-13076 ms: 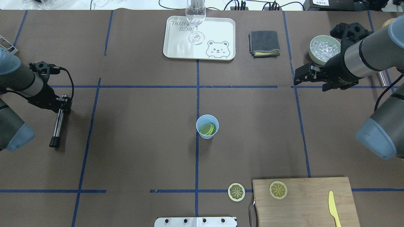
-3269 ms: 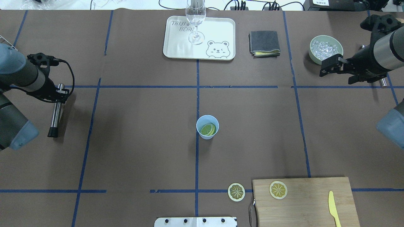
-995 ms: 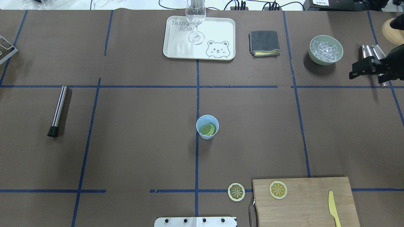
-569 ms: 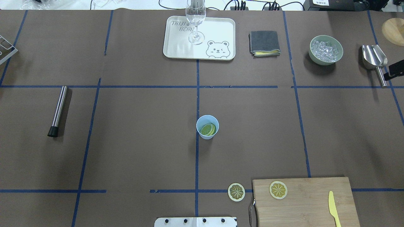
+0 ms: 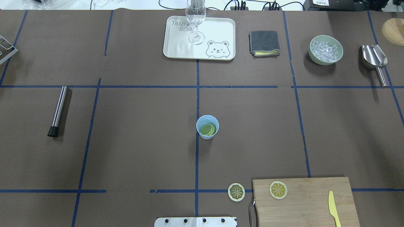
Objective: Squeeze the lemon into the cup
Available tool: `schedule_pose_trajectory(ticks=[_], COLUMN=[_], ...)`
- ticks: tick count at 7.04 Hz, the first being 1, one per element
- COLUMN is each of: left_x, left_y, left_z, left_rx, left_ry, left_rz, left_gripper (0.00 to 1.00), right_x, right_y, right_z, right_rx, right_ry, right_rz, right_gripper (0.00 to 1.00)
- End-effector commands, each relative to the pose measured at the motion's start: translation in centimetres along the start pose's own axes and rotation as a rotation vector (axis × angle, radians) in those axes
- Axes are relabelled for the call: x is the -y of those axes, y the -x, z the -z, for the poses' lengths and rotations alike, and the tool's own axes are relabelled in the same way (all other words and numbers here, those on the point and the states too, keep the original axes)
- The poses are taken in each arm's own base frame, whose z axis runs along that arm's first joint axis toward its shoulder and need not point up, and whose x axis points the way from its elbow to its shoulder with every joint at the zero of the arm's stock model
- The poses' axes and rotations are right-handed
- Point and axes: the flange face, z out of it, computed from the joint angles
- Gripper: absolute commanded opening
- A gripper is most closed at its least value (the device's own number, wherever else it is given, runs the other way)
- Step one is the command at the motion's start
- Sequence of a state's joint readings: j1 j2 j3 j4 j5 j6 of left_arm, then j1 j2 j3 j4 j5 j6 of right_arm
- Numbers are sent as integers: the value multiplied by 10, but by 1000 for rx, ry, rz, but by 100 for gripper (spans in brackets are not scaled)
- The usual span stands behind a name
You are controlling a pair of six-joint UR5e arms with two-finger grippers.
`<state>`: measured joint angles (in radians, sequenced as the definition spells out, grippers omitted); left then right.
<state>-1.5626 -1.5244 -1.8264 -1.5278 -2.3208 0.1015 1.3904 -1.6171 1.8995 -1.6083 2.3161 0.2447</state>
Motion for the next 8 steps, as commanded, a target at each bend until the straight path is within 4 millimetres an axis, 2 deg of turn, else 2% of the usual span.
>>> schedule_pose_trajectory(ticks=[1, 2, 4, 5, 6, 8], left_x=[-7, -3, 4, -7, -2, -22], left_y=[3, -2, 9, 15, 12, 14], left_z=[-8, -1, -13, -18, -15, -16], left_rx=[-4, 7, 3, -1, -3, -9], left_ry=[28, -4, -15, 9, 23, 141], left_rz=[22, -7, -18, 2, 15, 129], left_gripper=[100, 100, 100, 100, 100, 100], right_x=[-7, -6, -7, -8, -8, -8], right_y=[-19, -16, -17, -18, -21, -22], right_z=[-2, 0, -2, -3, -7, -8], right_rx=[2, 11, 23, 23, 22, 21], right_ry=[6, 3, 11, 14, 20, 22], right_rz=[-1, 1, -2, -7, -18, -23], right_gripper=[100, 100, 100, 100, 100, 100])
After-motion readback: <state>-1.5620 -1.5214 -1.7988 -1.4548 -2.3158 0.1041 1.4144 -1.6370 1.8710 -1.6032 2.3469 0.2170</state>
